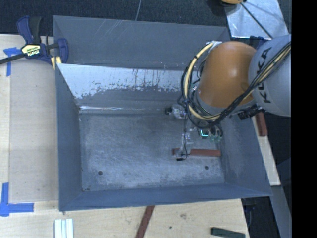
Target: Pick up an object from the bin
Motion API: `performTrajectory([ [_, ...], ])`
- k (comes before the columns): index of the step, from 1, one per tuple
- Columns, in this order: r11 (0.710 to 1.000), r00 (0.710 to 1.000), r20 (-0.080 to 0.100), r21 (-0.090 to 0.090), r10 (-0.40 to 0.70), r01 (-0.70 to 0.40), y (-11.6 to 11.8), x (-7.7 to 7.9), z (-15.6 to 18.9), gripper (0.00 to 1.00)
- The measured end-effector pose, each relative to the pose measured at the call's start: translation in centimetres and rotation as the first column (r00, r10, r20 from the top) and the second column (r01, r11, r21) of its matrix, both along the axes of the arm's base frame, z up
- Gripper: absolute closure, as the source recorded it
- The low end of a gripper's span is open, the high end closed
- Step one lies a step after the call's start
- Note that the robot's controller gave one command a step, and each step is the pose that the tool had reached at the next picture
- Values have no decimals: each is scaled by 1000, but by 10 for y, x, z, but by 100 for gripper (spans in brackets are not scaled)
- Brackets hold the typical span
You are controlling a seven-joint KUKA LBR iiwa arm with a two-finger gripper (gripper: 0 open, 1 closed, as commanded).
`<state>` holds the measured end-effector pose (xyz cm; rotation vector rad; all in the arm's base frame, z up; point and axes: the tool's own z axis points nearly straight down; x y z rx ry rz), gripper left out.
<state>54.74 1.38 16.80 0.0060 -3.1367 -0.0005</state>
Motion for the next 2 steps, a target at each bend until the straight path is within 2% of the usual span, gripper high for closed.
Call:
performTrajectory([
  [1, 1000, 1000, 8, 0, 0, 0, 0, 2, 4, 0],
  [2, 998, 998, 16, 0, 64, -64, -25, -10, -27, 0],
])
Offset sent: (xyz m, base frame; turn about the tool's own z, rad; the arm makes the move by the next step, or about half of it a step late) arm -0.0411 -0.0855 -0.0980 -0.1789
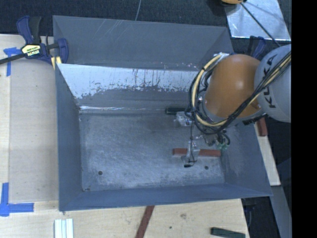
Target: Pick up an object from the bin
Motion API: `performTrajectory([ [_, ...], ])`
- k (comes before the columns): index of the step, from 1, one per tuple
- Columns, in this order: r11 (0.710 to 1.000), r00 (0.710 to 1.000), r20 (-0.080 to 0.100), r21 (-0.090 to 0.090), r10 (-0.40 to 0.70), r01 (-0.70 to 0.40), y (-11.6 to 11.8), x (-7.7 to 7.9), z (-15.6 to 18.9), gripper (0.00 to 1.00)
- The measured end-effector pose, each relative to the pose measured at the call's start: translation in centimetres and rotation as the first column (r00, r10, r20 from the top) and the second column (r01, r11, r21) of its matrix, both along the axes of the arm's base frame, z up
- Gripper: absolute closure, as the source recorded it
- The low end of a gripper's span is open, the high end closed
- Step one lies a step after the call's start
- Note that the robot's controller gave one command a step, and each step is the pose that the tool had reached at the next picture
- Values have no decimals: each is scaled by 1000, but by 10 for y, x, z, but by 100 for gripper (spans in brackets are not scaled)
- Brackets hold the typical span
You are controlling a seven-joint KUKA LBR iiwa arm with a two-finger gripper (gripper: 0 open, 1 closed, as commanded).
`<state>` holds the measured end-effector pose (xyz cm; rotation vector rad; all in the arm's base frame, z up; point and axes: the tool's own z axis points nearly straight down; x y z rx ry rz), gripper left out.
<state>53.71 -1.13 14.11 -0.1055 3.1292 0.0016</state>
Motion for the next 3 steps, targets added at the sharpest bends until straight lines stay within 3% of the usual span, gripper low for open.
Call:
performTrajectory([
  [1, 996, 996, -6, -1, 87, -87, -13, -27, -67, 100],
  [2, 996, 996, -6, -1, 87, -87, -13, -27, -67, 100],
  [3, 993, 993, -8, -2, 115, -115, -9, -4, 23, 100],
])
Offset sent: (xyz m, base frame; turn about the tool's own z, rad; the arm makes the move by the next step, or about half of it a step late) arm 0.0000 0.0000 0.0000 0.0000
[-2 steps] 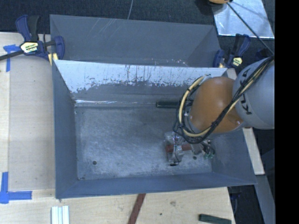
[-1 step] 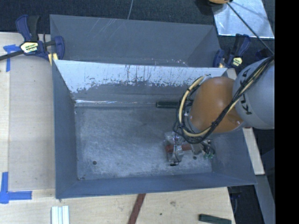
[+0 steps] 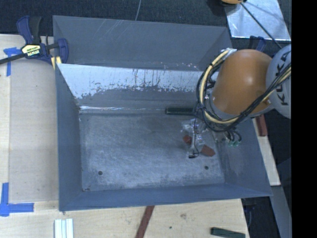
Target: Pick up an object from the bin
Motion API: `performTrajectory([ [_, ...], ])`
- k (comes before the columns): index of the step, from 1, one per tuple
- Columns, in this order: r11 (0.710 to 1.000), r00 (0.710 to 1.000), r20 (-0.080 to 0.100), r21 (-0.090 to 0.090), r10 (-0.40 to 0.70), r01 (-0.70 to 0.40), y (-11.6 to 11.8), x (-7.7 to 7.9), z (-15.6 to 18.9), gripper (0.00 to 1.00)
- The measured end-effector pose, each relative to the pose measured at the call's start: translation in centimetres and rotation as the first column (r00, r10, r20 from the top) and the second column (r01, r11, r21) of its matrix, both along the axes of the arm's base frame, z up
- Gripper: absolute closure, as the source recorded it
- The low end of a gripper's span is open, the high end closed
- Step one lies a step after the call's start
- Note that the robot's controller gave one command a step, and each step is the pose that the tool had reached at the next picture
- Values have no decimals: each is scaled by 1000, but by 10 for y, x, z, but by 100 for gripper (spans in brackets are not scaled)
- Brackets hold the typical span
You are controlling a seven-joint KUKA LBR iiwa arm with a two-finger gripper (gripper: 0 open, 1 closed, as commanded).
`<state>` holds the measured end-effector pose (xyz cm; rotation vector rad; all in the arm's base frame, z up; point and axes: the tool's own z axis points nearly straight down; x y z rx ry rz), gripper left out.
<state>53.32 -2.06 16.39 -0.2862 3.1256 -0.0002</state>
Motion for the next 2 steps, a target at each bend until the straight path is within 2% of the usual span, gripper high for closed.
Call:
performTrajectory([
  [2, 1000, 1000, -1, 0, -3, 3, 0, -1, 1, 100],
])
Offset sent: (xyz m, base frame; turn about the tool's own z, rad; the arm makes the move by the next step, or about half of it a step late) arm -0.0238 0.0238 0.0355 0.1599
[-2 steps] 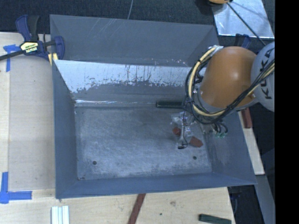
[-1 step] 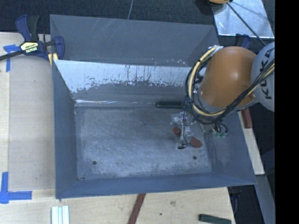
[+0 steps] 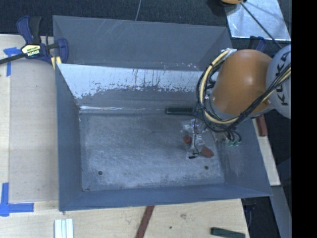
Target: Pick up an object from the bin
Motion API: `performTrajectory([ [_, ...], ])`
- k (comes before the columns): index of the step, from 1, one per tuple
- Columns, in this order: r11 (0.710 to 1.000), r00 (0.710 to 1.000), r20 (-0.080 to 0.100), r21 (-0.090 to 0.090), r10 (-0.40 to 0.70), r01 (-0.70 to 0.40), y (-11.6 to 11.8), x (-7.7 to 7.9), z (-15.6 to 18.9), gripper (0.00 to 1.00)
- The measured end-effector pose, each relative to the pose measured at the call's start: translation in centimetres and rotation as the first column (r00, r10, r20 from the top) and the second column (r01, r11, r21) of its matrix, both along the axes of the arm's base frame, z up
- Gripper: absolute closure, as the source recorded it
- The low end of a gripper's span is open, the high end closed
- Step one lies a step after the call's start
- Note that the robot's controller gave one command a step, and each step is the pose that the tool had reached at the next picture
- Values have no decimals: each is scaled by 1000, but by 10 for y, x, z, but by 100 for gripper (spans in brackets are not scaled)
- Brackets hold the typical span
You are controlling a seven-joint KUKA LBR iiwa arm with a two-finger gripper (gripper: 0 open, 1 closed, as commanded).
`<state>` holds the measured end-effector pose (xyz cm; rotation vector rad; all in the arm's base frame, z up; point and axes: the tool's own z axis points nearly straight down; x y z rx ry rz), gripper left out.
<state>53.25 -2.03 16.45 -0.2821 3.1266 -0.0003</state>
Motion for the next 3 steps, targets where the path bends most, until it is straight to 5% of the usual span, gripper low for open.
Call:
performTrajectory([
  [1, 992, 992, 4, 1, -127, 127, -9, 12, -12, 100],
  [2, 989, 989, -8, 0, -147, 147, -14, 1, 30, 100],
  [3, 935, 935, 2, -1, 354, -354, -43, -22, 182, 100],
])
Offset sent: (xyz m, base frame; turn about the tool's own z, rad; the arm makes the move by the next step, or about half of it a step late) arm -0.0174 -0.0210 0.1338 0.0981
